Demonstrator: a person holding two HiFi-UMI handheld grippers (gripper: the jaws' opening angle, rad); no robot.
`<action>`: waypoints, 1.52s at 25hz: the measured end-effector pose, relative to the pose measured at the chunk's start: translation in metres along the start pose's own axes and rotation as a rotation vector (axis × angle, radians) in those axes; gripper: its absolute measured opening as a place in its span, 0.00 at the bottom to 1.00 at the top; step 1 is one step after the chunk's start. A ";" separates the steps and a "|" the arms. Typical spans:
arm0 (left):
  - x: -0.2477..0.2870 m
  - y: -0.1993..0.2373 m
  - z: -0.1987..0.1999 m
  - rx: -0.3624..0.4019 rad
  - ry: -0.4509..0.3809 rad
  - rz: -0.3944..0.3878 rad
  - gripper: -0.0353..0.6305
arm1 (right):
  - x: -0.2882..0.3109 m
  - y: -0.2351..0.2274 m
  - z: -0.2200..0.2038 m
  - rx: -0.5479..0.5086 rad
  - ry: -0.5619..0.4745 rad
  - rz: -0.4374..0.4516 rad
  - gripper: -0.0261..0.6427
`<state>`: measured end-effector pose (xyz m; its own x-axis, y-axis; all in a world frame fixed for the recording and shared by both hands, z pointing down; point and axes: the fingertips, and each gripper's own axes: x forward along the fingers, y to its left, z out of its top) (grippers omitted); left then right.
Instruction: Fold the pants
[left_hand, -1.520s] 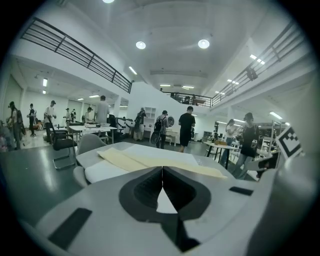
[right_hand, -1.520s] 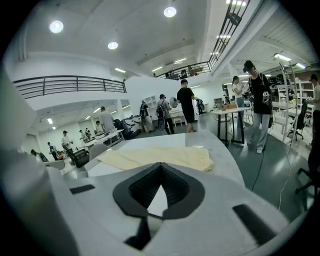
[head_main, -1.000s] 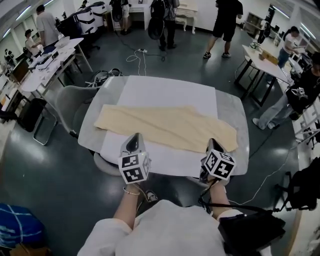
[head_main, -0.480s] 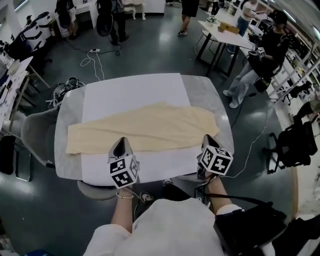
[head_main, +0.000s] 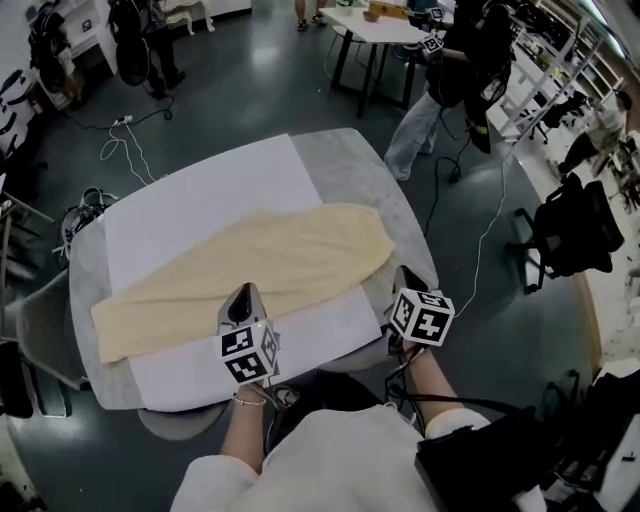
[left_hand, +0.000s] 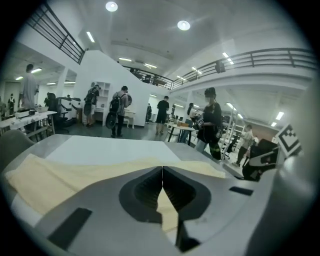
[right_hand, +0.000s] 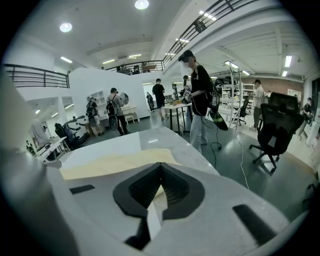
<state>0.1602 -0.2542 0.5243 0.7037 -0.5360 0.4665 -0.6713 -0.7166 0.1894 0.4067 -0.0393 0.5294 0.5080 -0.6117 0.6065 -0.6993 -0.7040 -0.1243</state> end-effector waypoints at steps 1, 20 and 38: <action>0.011 -0.014 -0.005 0.017 0.018 -0.018 0.07 | 0.009 -0.010 -0.002 0.010 0.010 0.002 0.03; 0.110 -0.076 -0.071 0.111 0.180 0.021 0.06 | 0.167 -0.087 -0.045 0.136 0.197 0.074 0.25; 0.134 -0.049 -0.087 0.072 0.218 0.052 0.07 | 0.211 -0.077 -0.066 0.037 0.304 -0.033 0.27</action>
<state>0.2667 -0.2521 0.6528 0.5963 -0.4697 0.6510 -0.6816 -0.7247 0.1015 0.5341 -0.0902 0.7188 0.3526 -0.4565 0.8168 -0.6631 -0.7378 -0.1261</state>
